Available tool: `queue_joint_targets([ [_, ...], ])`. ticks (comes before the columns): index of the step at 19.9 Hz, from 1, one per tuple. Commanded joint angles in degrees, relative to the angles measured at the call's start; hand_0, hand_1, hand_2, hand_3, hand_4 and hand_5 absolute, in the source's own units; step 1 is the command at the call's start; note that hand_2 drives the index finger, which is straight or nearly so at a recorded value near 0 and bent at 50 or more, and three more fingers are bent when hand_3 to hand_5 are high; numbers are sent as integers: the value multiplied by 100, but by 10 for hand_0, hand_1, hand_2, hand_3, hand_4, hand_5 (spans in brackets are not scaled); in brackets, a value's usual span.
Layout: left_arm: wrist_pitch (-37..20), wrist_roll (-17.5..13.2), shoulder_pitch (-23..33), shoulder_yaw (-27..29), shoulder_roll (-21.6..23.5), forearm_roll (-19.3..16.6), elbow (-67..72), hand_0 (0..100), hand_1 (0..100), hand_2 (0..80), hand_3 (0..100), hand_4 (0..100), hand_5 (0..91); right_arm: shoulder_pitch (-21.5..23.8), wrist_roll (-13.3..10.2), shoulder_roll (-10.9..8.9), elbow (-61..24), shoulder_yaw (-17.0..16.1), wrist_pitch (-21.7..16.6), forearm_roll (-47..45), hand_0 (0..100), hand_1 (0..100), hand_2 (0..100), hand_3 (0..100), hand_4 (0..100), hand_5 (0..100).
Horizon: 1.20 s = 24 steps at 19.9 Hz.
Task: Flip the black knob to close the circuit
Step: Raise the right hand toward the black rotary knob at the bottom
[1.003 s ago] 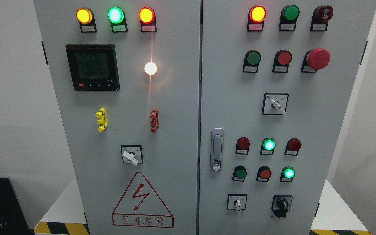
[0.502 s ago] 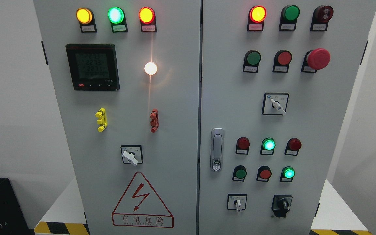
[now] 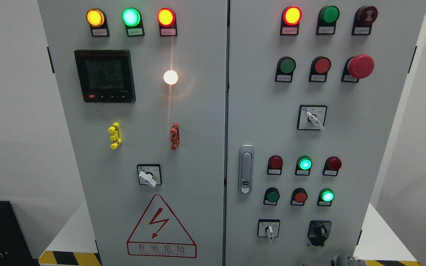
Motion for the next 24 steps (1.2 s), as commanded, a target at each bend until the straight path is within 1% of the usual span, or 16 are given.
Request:
queue_joint_targets([
  [1, -4, -2, 0, -5, 0, 0, 0, 120, 556, 0, 0, 0, 0, -181, 46, -87, -88, -55, -5, 19, 0, 0, 983, 1000, 1000, 1000],
  [4, -4, 7, 0, -5, 0, 0, 0, 120, 556, 0, 0, 0, 0, -199, 55, -87, -114, -55, 4, 19, 0, 0, 984, 1000, 1000, 1000],
  [5, -4, -2, 0, -5, 0, 0, 0, 120, 556, 0, 0, 0, 0, -208, 142, -87, -123, -55, 4, 19, 0, 0, 983, 1000, 1000, 1000],
  [7, -4, -2, 0, 4, 0, 0, 0, 120, 556, 0, 0, 0, 0, -225, 204, -87, -201, -55, 65, 19, 0, 0, 984, 1000, 1000, 1000],
  [13, -4, 7, 0, -5, 0, 0, 0, 120, 556, 0, 0, 0, 0, -339, 239, -88, -289, -55, 92, 19, 0, 0, 982, 1000, 1000, 1000],
  [15, -4, -2, 0, 4, 0, 0, 0, 120, 556, 0, 0, 0, 0, -339, 406, -87, -360, -55, 171, 62, 0, 0, 980, 1000, 1000, 1000],
  [24, -4, -2, 0, -5, 0, 0, 0, 120, 556, 0, 0, 0, 0, -401, 468, -87, -483, -55, 224, 133, 0, 0, 982, 1000, 1000, 1000],
])
